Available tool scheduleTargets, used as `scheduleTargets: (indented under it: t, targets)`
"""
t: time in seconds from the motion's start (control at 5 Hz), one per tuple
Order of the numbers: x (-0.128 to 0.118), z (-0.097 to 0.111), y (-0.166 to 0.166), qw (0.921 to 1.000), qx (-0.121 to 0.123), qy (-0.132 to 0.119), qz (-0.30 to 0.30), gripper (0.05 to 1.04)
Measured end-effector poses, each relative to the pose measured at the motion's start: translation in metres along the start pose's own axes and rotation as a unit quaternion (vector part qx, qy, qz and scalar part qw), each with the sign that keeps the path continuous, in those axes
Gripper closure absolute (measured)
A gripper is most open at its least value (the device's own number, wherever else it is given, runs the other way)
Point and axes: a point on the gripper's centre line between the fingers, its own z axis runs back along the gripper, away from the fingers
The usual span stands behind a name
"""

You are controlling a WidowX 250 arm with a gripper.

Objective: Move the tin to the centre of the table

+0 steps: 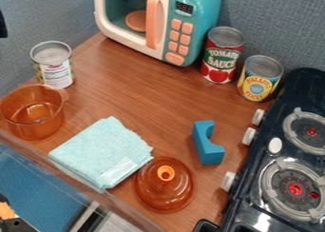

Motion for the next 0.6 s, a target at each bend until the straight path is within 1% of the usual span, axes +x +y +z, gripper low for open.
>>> scheduleTargets:
  t: [0.2,0.4,0.6]
  targets:
    - [-0.007,-0.007,-0.002,0.9999,0.002,-0.001,-0.012,0.083]
    - [-0.018,-0.01,-0.004,0.9997,0.002,0.0,-0.023,0.083]
    - [-0.025,-0.018,-0.002,0.9995,0.014,0.006,-0.027,0.083]
